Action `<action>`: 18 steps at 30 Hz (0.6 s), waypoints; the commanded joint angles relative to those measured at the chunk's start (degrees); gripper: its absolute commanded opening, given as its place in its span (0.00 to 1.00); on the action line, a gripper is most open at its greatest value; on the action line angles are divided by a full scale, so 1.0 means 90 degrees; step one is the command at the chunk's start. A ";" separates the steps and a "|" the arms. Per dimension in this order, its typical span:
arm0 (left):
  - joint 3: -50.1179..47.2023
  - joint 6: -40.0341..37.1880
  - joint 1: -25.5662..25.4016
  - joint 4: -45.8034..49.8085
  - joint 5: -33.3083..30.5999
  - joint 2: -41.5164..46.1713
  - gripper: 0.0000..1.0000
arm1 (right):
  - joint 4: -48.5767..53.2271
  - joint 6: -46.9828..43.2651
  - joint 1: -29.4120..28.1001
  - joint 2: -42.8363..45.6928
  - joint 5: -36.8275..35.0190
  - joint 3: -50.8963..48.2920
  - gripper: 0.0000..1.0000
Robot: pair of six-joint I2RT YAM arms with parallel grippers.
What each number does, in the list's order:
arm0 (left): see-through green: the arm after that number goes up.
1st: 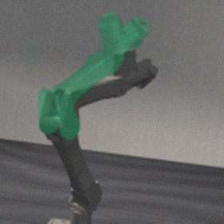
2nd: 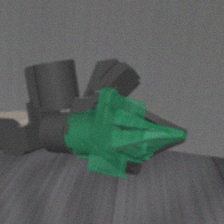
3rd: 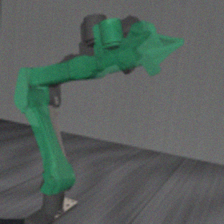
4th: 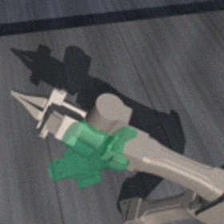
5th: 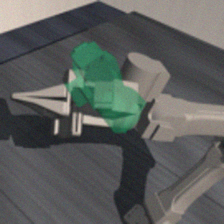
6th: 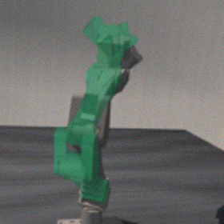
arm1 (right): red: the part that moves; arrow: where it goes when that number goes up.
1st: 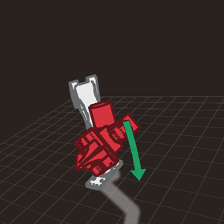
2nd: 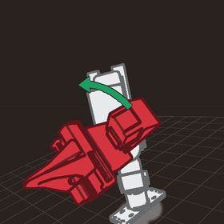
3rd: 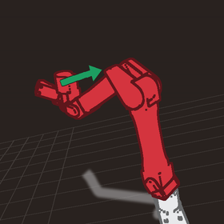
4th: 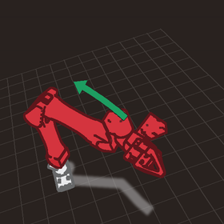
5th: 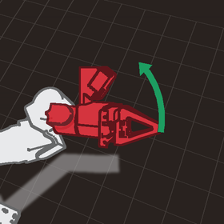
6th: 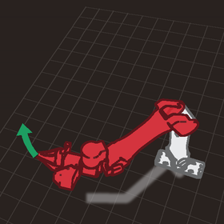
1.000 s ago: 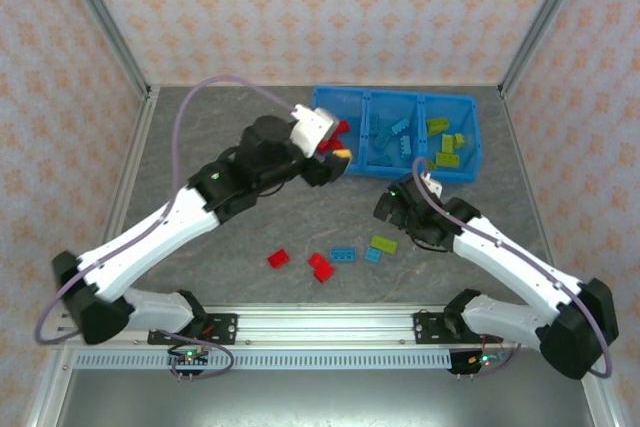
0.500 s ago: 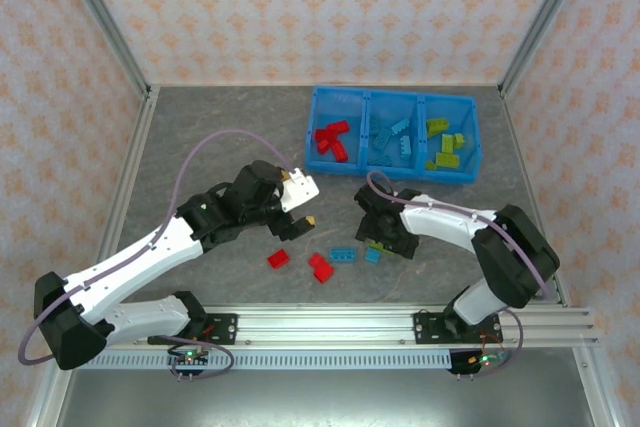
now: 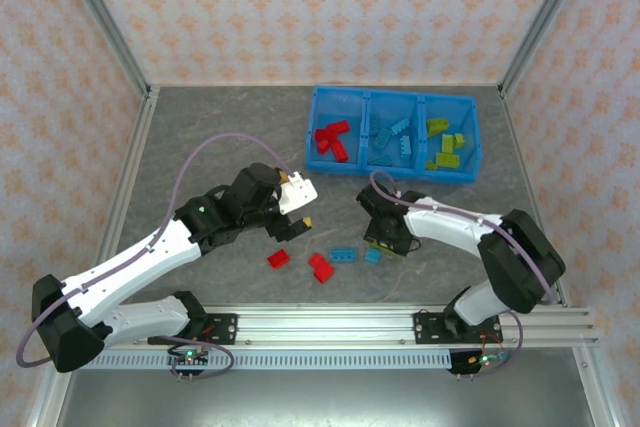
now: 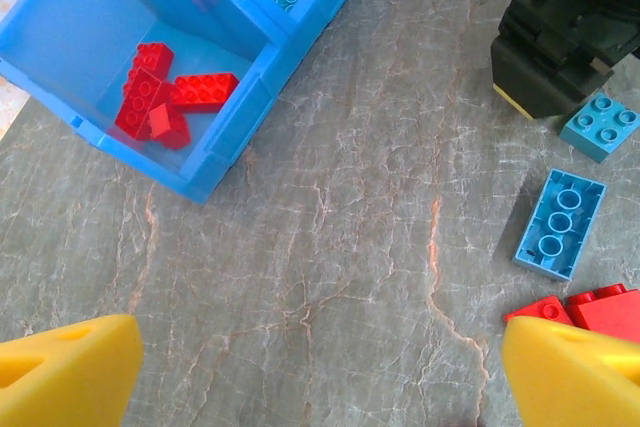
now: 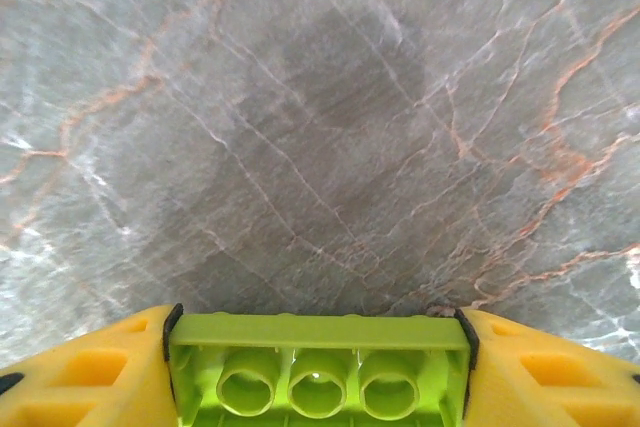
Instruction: Sort the legos into containers by color
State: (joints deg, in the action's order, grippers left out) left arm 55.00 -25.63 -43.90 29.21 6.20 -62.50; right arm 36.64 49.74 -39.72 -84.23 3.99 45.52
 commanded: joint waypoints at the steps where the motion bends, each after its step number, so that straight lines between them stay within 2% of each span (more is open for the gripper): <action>1: -0.0015 -0.0111 -0.0045 0.0061 -0.0139 0.0061 0.93 | 0.0207 0.0122 -0.0013 0.0658 -0.0659 0.0101 0.59; 5: -0.0033 -0.0121 -0.0044 0.0036 -0.0124 0.0089 0.93 | 0.0409 -0.0137 0.0256 0.1156 -0.1350 0.0547 0.59; 10: -0.0018 -0.0117 -0.0044 0.0057 -0.0082 0.0099 0.93 | -0.0174 -0.0875 0.1484 0.1376 -0.1340 0.1211 0.59; 13: -0.0016 -0.0104 -0.0043 0.0043 0.0064 0.0130 0.94 | -0.0453 -0.1286 0.2301 0.1132 -0.1320 0.1821 0.59; 18: -0.0051 -0.0112 -0.0047 -0.0002 0.0015 0.0129 0.94 | -0.1109 -0.1377 0.3419 0.0317 -0.1142 0.2560 0.60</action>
State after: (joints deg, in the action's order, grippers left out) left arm 55.00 -25.63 -43.90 29.21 6.63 -62.50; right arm 30.61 39.81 -12.01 -77.69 -5.04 66.52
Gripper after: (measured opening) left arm 0.937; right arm 0.602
